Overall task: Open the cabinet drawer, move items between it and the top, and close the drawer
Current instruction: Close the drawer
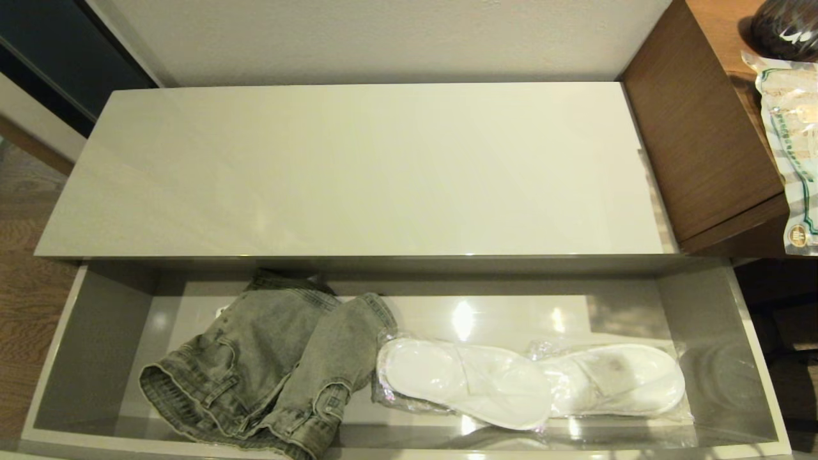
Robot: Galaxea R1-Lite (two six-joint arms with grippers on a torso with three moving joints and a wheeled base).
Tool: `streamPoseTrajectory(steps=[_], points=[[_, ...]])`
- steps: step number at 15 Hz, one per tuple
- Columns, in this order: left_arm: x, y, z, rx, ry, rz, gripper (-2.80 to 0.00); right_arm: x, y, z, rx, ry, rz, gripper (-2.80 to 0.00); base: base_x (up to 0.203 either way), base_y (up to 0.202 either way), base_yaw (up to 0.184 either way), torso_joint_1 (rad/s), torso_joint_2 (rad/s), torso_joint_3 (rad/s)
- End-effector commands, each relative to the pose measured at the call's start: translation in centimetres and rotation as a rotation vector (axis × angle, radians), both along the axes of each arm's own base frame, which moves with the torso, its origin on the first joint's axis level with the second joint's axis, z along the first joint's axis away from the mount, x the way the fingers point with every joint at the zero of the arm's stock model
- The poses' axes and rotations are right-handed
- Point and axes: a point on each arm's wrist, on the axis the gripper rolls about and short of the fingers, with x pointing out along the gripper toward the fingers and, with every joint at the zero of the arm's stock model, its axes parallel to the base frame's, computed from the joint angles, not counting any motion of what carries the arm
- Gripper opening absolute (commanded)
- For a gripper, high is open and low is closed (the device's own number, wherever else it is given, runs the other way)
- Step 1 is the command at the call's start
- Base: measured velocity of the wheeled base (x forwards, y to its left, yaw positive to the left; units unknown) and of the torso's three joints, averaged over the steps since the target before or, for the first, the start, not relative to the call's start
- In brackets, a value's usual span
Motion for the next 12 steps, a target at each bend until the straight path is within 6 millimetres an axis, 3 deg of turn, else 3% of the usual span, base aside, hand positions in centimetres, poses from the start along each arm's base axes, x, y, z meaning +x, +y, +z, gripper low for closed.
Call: streamPoseTrajectory(steps=[1,3,6,9,12], points=[[0.0,0.0,0.0,0.000,0.001,0.000,-2.80,-4.2,-1.2,0.1,0.109,0.004,-0.084,-2.80,0.000,0.000,0.000,0.000,0.00,0.000],[0.0,0.0,0.0,0.000,0.001,0.000,-2.80,-4.4,-1.2,0.2,0.119,0.006,-0.089,-2.80,0.000,0.000,0.000,0.000,0.00,0.000],[0.0,0.0,0.0,0.000,0.001,0.000,-2.80,-10.0,-2.0,0.3,0.167,0.029,-0.130,-2.80,0.000,0.000,0.000,0.000,0.00,0.000],[0.0,0.0,0.0,0.000,0.001,0.000,-2.80,-14.7,-1.3,-2.3,0.144,0.068,-0.104,-2.80,0.000,0.000,0.000,0.000,0.00,0.000],[0.0,0.0,0.0,0.000,0.001,0.000,-2.80,-17.3,-0.4,-7.5,0.024,0.048,-0.031,-2.80,0.000,0.000,0.000,0.000,0.00,0.000]])
